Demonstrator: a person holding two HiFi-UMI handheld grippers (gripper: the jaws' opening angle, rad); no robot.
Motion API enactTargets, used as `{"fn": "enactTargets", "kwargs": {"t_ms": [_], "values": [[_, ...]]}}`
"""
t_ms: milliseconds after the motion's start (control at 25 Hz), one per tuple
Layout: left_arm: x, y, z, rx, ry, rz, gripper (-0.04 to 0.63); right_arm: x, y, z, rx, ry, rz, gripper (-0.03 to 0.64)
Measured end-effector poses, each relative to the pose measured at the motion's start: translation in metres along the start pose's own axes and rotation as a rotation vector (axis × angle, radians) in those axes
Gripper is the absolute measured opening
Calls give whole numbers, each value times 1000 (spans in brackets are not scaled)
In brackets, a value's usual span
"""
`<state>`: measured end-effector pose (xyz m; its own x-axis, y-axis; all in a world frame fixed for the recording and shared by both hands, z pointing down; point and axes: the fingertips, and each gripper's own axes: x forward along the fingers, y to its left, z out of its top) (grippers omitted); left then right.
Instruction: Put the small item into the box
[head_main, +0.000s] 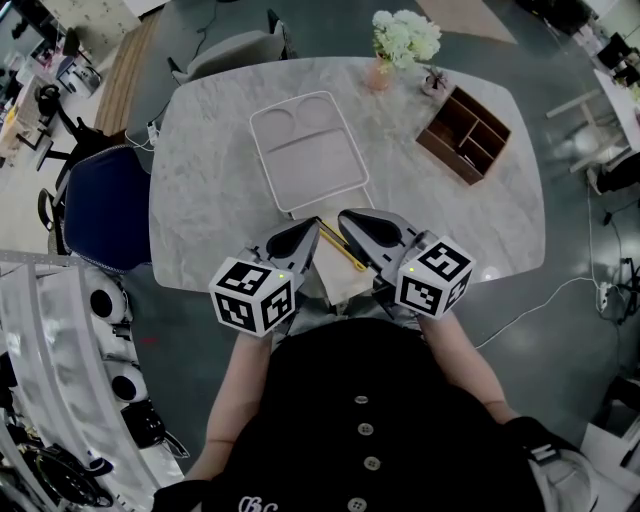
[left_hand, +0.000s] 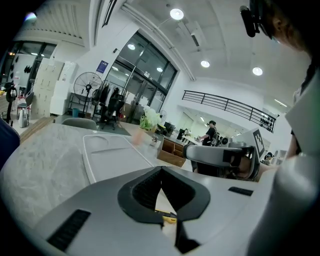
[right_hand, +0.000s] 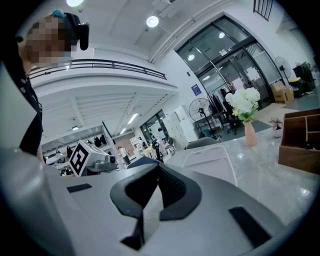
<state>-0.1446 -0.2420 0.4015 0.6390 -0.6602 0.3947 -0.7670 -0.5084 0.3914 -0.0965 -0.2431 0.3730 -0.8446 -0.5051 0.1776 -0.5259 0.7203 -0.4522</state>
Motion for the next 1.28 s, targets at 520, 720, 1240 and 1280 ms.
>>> {"fn": "enactTargets", "kwargs": {"t_ms": [520, 720, 1240, 1280], "values": [[0, -2, -8, -13, 18, -8, 18, -1, -2, -6, 31, 20, 12, 5], [-1, -2, -11, -16, 26, -7, 18, -2, -4, -9, 36, 29, 6, 5], [-1, -2, -17, -29, 37, -8, 18, -3, -2, -16, 33, 53, 8, 5], [-1, -2, -18, -29, 37, -6, 18, -4, -3, -16, 33, 52, 6, 5]]}}
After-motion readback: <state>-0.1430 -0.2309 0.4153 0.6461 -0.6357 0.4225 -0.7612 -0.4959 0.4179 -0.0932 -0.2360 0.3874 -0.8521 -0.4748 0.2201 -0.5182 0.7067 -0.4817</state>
